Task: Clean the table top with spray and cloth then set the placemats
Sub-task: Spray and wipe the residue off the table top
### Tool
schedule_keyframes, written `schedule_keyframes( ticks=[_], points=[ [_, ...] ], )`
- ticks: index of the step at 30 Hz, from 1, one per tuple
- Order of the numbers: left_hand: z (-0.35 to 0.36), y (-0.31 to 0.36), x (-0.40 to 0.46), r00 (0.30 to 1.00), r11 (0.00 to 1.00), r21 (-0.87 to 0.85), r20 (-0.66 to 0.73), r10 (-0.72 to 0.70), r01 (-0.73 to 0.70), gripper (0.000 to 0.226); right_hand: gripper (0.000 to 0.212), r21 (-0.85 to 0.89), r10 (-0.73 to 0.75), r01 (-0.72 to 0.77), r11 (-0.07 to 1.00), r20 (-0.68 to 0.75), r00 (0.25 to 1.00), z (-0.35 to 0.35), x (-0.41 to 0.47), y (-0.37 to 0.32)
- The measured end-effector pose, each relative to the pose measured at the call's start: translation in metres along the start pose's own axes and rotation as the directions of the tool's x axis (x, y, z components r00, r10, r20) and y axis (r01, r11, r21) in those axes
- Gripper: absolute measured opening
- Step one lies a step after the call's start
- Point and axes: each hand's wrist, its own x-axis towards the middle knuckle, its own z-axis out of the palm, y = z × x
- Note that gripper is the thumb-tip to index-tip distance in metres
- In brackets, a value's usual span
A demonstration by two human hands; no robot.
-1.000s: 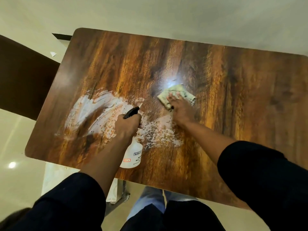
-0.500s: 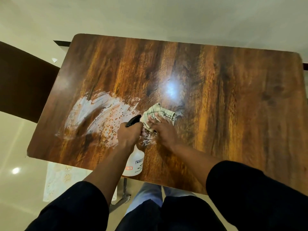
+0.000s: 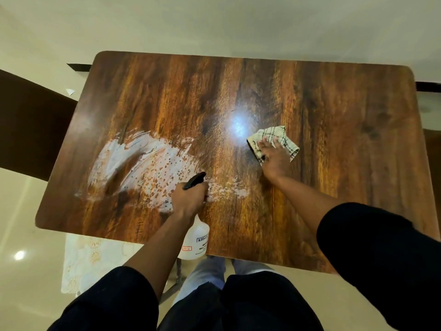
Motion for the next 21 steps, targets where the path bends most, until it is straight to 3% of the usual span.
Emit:
schedule_keyframes(
  ticks=[4,8,11,14,17,21],
  points=[
    [-0.002,-0.003,0.0,1.0,1.0,0.023,0.017,0.01,-0.01,0.017,0.057,0.058,-0.132,0.127,0.99,0.083,0.988,0.043,-0.047,-0.024],
    [0.0,-0.007,0.0,0.998,0.998,0.05,0.052,0.038,-0.04,0.016,0.062,-0.002,-0.385,0.392,0.92,0.189,0.903,0.065,-0.102,-0.039],
    [0.001,-0.014,-0.002,0.995,0.996,0.07,0.088,0.051,-0.057,0.017,0.071,-0.042,-0.464,0.483,0.874,0.218,0.859,0.059,-0.106,-0.032],
    [-0.003,-0.023,-0.004,0.991,0.992,0.115,0.129,0.044,-0.059,0.023,0.068,-0.016,-0.339,0.35,0.937,0.212,0.917,0.035,-0.091,-0.019],
    [-0.012,-0.03,-0.006,0.986,0.988,0.134,0.158,0.049,-0.071,0.022,0.07,-0.06,-0.152,0.157,0.986,0.083,0.985,0.007,-0.082,0.011],
    [-0.026,-0.04,-0.004,0.98,0.982,0.163,0.184,0.069,-0.1,0.023,0.072,-0.012,-0.041,0.04,0.999,-0.05,0.998,-0.002,-0.082,0.045]
  ],
)
